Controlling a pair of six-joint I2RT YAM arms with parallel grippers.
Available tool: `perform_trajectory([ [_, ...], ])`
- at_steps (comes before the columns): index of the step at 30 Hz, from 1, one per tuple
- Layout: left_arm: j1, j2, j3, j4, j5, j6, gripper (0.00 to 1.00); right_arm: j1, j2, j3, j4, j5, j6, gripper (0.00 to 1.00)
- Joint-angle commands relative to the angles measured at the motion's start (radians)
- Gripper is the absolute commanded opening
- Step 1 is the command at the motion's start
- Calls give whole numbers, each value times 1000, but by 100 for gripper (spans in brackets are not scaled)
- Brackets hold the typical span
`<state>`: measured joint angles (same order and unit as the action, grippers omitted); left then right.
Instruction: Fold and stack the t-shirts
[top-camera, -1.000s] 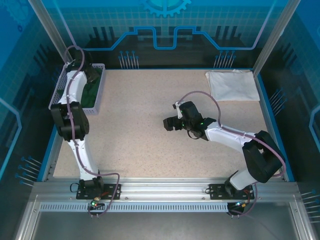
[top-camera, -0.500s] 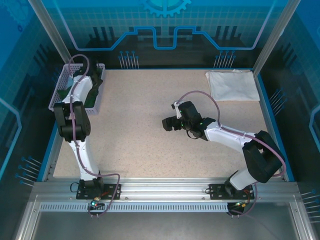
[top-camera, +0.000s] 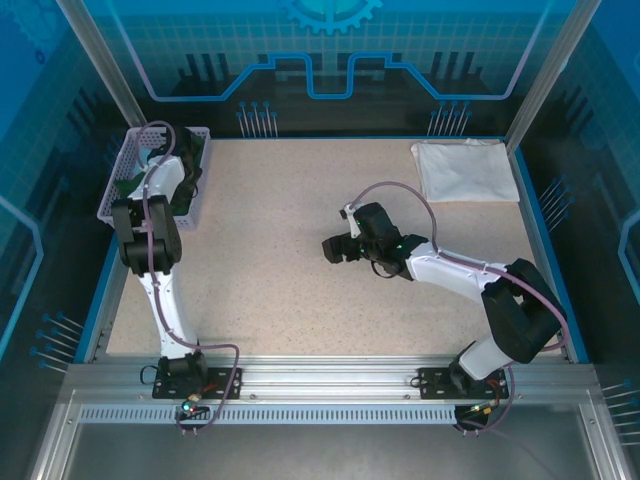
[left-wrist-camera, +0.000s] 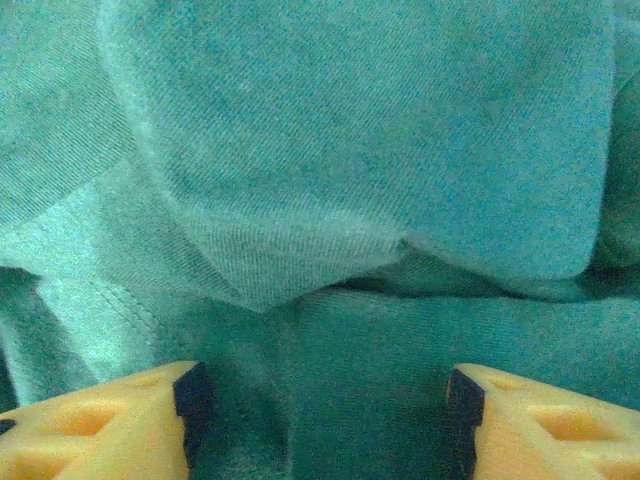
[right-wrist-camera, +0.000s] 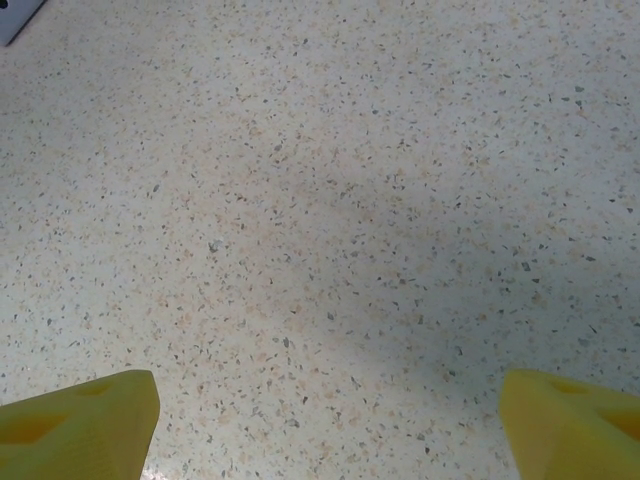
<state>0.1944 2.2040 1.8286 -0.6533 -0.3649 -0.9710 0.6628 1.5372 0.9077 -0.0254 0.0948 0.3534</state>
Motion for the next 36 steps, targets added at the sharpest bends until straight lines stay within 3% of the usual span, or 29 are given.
perform_trajectory([
  [1,-4,7,24,23,34,-8,56,20,14,32,-23,-9,-17,88],
  [4,-3,-2,19,22,31,-5,38,21,12,34,-27,-6,-19,88],
  [9,-11,-79,6,51,-22,55,1,21,11,34,-27,-4,-21,88],
  [17,-60,-311,-64,215,-209,251,0,23,14,35,-28,-6,-21,88],
  [23,-139,-503,-97,391,-243,405,0,23,0,29,-33,19,-19,88],
  [30,-438,-620,119,529,-237,731,0,23,-17,14,-21,61,-13,88],
  [36,-682,-510,396,390,-158,818,0,21,-54,-12,-9,128,-1,88],
])
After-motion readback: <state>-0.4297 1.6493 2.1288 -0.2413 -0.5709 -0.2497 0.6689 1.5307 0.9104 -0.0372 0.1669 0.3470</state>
